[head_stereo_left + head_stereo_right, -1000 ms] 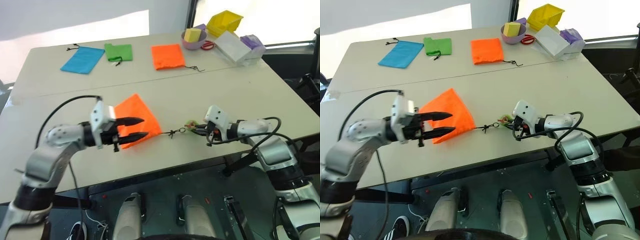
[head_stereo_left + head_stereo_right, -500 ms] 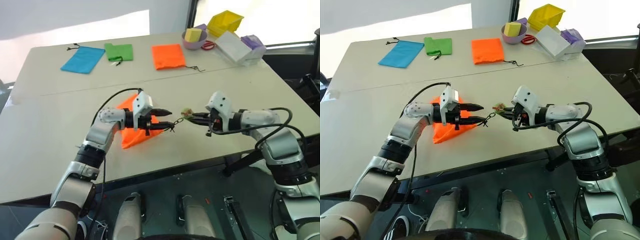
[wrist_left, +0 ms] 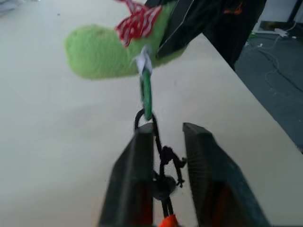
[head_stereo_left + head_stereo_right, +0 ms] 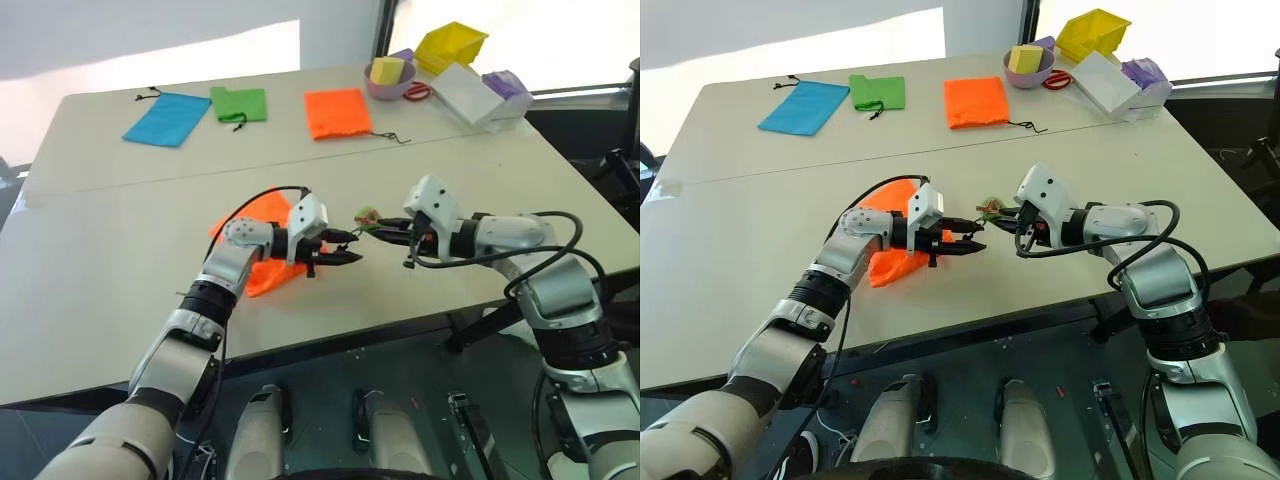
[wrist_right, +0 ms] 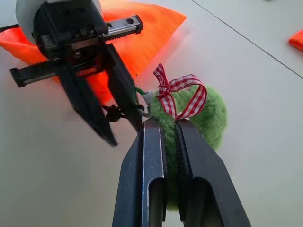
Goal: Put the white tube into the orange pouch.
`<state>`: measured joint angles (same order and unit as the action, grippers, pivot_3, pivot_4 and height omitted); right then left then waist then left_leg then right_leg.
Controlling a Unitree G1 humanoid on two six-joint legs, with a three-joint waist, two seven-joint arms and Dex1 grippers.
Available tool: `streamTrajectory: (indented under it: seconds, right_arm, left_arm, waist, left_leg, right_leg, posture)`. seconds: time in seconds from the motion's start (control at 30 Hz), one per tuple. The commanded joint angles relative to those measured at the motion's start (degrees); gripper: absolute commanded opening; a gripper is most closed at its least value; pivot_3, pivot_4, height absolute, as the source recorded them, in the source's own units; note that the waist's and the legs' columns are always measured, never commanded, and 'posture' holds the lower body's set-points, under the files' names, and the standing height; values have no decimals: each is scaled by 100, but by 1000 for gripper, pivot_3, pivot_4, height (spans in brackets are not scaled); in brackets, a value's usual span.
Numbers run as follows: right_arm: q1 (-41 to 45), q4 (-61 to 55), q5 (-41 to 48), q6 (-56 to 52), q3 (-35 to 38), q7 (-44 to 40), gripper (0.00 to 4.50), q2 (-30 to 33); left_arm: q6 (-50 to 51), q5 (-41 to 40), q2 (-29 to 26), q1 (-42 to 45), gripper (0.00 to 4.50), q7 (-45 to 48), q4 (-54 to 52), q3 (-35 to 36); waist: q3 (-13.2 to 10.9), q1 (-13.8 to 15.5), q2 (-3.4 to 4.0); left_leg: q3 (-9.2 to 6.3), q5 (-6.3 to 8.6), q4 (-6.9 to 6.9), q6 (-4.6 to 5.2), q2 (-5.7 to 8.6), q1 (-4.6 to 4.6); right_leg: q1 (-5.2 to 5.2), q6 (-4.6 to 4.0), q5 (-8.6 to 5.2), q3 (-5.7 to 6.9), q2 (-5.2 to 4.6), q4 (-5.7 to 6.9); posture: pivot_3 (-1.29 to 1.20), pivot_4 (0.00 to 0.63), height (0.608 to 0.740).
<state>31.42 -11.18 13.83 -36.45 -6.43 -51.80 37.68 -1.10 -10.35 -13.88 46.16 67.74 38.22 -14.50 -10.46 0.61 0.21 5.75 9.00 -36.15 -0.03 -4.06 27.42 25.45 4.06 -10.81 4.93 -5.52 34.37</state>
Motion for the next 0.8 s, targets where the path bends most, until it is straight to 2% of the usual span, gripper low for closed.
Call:
streamTrajectory:
  seconds: [0.03,0.3,0.4,0.43,0.8]
  right_arm:
    - [125,-214,59,46,36,35,0,-8]
    - [207,-123,12,102,-7,31,0,-19]
    - [218,-114,17,101,1,23,0,-12]
    - [213,-116,20,97,3,18,0,-6]
    - [289,-28,41,126,108,37,0,6]
  left_arm:
    - [-158,39,28,87,924,-4,-64,129]
    - [-172,118,135,104,924,-15,3,124]
    - [-172,130,154,77,80,-55,-19,146]
    - [-192,143,144,56,25,-3,-56,119]
    - [-409,463,70,21,25,-161,-12,33]
  waist:
    - [0,4,0]
    - [0,9,0]
    - [0,9,0]
    - [0,9,0]
    - [0,8,0]
  left_leg:
    - [0,0,0,0,0,0]
    - [0,0,-4,0,0,0]
    - [-1,0,-4,0,0,0]
    - [-1,0,-4,1,0,0]
    - [0,0,-4,1,0,0]
  right_leg:
    - [0,0,0,0,0,0]
    - [-3,-1,0,0,-1,0]
    - [-2,0,0,0,-1,2]
    - [-2,0,0,0,-1,2]
    - [-2,-1,0,0,-1,2]
  posture:
    - [0,150,740]
    - [0,150,740]
    - [0,150,740]
    - [0,150,740]
    - [0,150,740]
